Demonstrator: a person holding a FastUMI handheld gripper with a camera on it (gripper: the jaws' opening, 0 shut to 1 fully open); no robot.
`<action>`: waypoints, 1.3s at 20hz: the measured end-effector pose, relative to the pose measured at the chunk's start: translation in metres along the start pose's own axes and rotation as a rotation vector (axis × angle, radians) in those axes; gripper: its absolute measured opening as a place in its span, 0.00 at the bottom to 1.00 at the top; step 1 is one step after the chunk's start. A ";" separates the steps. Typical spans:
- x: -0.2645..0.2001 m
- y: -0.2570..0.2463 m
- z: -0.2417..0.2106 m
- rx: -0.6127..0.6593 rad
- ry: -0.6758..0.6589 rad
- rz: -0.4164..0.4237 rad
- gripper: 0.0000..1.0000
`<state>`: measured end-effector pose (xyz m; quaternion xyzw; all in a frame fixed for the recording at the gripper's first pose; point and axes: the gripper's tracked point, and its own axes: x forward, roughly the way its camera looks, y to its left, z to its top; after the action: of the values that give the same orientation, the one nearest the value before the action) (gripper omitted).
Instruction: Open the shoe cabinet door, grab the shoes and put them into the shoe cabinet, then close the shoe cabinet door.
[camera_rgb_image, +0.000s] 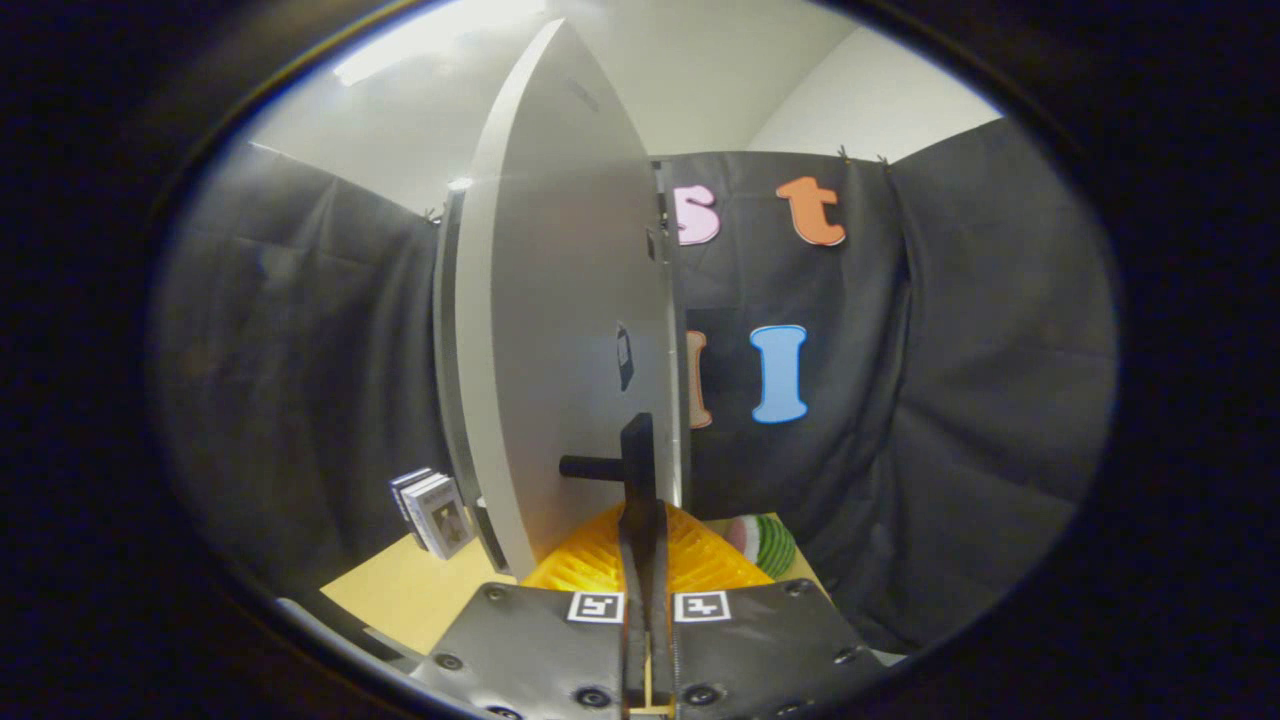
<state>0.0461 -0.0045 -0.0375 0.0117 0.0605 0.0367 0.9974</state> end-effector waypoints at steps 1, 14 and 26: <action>0.000 -0.003 0.000 0.002 -0.001 -0.012 0.04; 0.001 -0.005 0.001 0.010 0.008 0.067 0.02; -0.017 -0.004 0.002 -0.001 -0.015 0.013 0.02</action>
<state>0.0300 -0.0098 -0.0341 0.0117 0.0530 0.0431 0.9976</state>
